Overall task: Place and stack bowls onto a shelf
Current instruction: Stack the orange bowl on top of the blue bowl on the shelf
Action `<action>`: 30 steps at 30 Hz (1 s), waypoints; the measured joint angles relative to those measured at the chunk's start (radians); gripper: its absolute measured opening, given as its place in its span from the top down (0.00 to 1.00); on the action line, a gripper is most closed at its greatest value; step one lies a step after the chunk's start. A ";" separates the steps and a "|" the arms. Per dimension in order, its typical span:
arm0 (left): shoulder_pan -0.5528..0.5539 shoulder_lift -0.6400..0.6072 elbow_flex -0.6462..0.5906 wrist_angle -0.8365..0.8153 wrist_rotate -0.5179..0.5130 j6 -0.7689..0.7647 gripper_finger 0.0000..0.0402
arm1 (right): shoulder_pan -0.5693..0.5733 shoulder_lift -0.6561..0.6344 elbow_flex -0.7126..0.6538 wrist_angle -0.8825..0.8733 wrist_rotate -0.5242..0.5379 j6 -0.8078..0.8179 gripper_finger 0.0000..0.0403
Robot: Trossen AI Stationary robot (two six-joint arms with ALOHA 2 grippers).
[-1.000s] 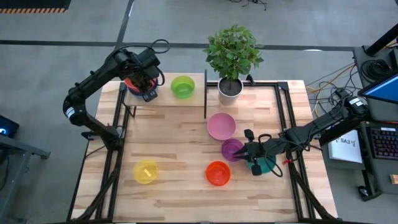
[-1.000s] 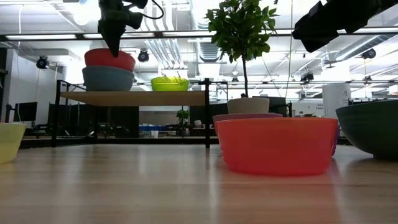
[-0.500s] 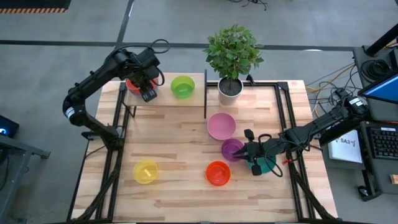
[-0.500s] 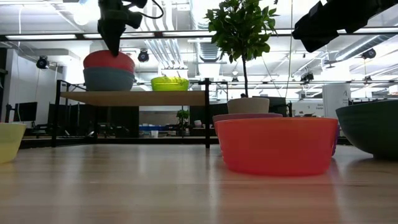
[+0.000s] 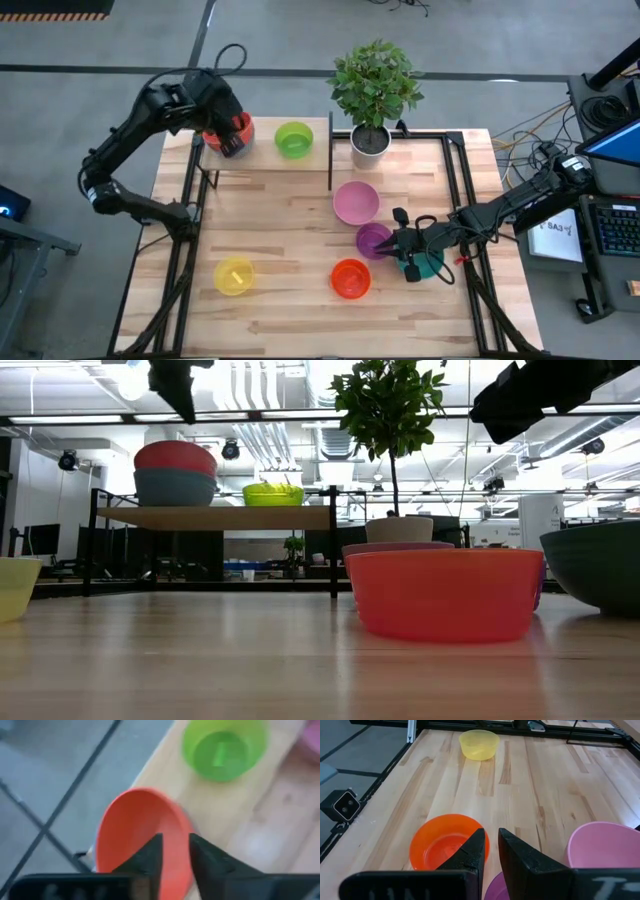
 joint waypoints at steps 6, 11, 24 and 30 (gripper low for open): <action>0.000 -0.085 -0.202 0.137 -0.032 -0.111 0.97 | 0.000 0.000 0.000 0.001 0.000 -0.002 0.89; 0.000 -0.149 -0.377 0.235 -0.033 -0.163 1.00 | 0.000 0.000 0.000 0.001 0.000 -0.001 0.89; -0.003 -0.214 -0.502 0.406 0.004 -0.211 1.00 | 0.000 0.000 0.000 0.006 0.030 0.000 0.89; -0.003 -0.192 -0.548 0.666 0.064 -0.209 1.00 | 0.000 0.000 0.000 0.007 0.030 0.007 0.89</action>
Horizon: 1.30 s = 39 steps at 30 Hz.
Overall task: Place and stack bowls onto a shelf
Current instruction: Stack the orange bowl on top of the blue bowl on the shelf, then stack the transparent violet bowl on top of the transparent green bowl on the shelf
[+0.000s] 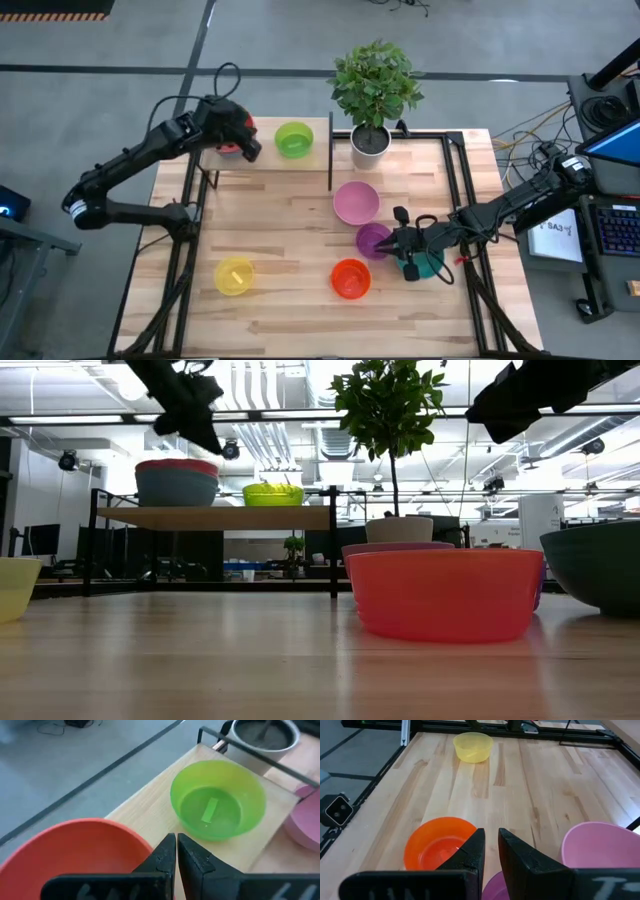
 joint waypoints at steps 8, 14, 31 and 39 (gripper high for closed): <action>0.003 0.083 -0.018 0.006 -0.016 0.003 1.00 | 0.000 0.000 0.000 0.000 0.000 0.003 0.89; 0.003 0.098 -0.004 0.000 -0.017 0.012 1.00 | 0.000 0.000 0.000 0.000 -0.001 0.002 0.89; -0.288 -0.061 -0.042 0.099 0.010 -0.071 1.00 | -0.008 0.000 0.000 0.000 0.132 0.164 0.89; -0.558 -0.113 -0.216 0.410 -0.126 -0.075 1.00 | -0.072 0.000 0.041 -0.021 0.078 0.259 0.89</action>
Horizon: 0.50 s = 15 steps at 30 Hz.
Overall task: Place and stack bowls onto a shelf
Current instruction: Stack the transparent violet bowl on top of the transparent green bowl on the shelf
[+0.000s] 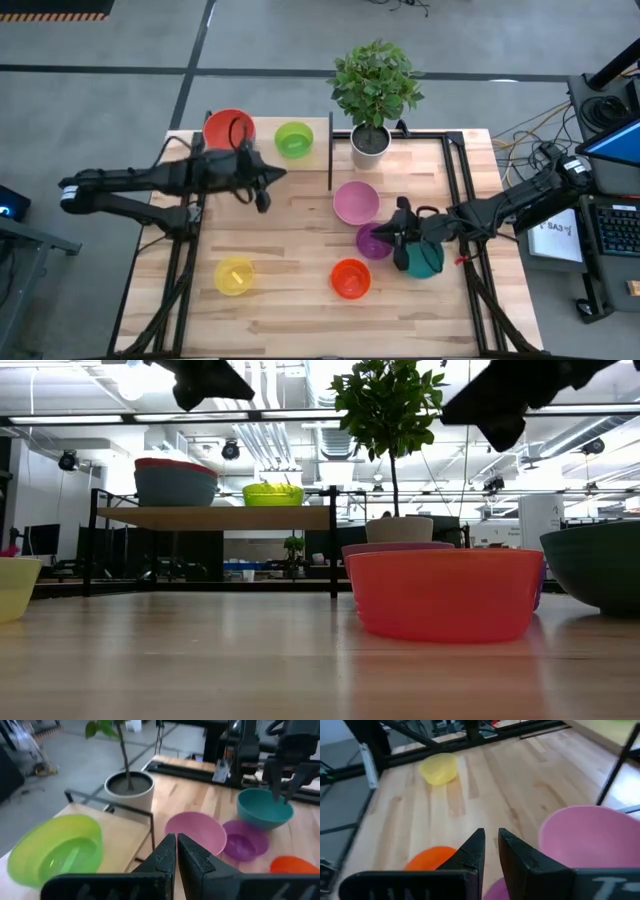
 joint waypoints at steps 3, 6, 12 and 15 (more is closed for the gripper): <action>-0.048 -0.010 -0.052 0.075 -0.061 0.016 1.00 | -0.007 0.004 0.034 -0.014 -0.030 0.018 0.89; -0.066 -0.024 -0.082 0.131 -0.102 0.038 1.00 | -0.007 0.043 0.093 -0.057 -0.032 0.026 0.89; -0.065 -0.065 -0.088 0.170 -0.154 0.070 1.00 | -0.012 0.196 0.282 -0.302 -0.038 0.117 0.89; -0.065 -0.085 -0.106 0.172 -0.155 0.068 1.00 | -0.019 0.276 0.396 -0.468 -0.059 0.262 0.89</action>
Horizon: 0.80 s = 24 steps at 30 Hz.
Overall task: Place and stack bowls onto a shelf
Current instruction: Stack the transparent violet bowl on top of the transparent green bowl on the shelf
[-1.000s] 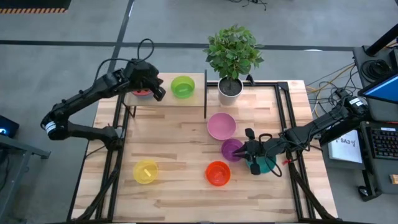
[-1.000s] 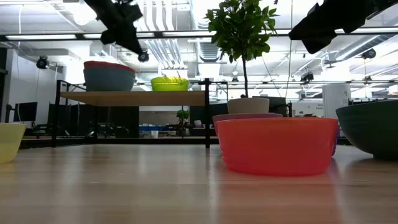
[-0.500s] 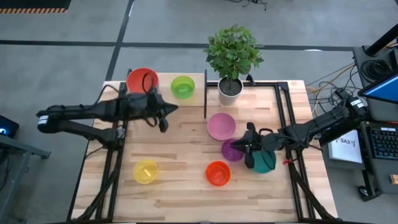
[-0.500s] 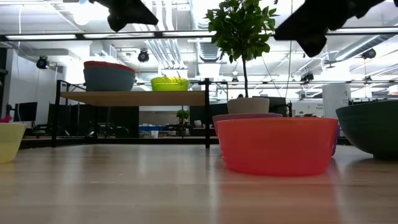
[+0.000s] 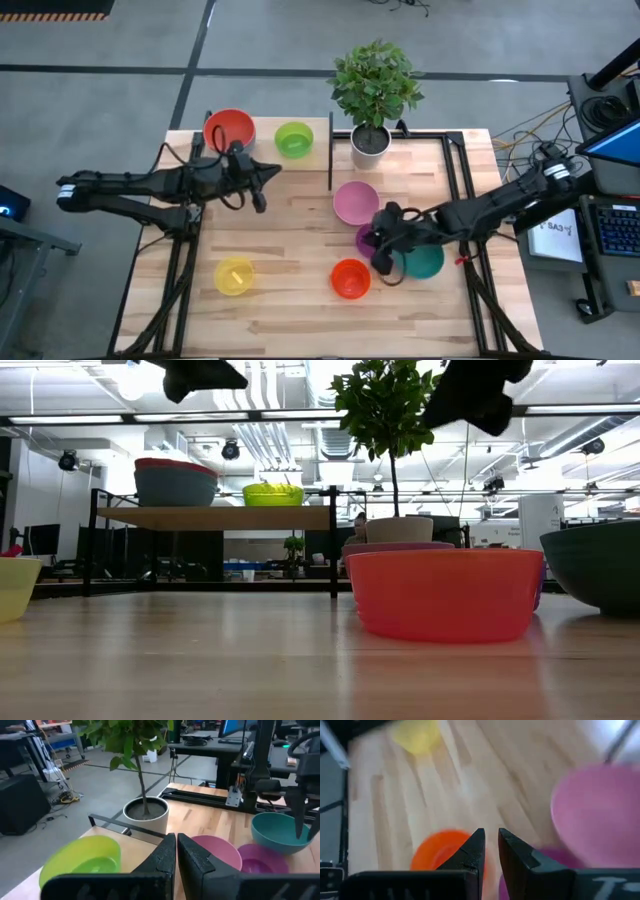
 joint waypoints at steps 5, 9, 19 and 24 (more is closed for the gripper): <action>-0.023 -0.021 -0.079 0.047 0.001 -0.065 1.00 | -0.018 0.134 0.180 -0.267 -0.129 0.250 0.89; -0.042 -0.026 -0.162 0.148 0.003 -0.053 1.00 | -0.038 0.232 0.282 -0.401 -0.205 0.385 0.88; -0.042 -0.103 -0.180 0.150 0.002 -0.041 1.00 | -0.102 0.468 0.422 -0.521 -0.235 0.430 0.64; -0.042 -0.138 -0.203 0.144 0.002 -0.033 1.00 | -0.136 0.571 0.474 -0.532 -0.233 0.414 0.58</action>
